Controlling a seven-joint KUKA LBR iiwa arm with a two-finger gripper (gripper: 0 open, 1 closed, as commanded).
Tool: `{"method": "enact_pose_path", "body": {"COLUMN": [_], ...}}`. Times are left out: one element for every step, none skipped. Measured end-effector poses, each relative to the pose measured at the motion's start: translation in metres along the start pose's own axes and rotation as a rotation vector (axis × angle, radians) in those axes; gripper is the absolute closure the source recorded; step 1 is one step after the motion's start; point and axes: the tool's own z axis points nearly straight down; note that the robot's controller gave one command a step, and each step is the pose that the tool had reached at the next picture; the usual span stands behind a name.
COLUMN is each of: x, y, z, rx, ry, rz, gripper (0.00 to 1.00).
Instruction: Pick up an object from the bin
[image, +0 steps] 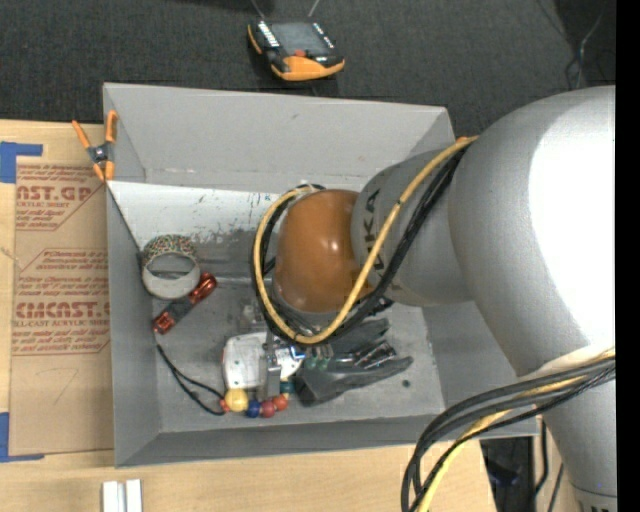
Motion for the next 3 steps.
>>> {"method": "enact_pose_path", "body": {"x": [0.0032,0.0003,0.0016], "y": [0.0037,0.0014,0.0046], "z": [0.0001,0.0003,-0.0018], "rx": [0.001,-0.002,-0.001], "ry": [0.002,0.000,-0.002], "rz": [-0.040,-0.004,-0.041], "gripper": [0.00,0.00,1.00]}}
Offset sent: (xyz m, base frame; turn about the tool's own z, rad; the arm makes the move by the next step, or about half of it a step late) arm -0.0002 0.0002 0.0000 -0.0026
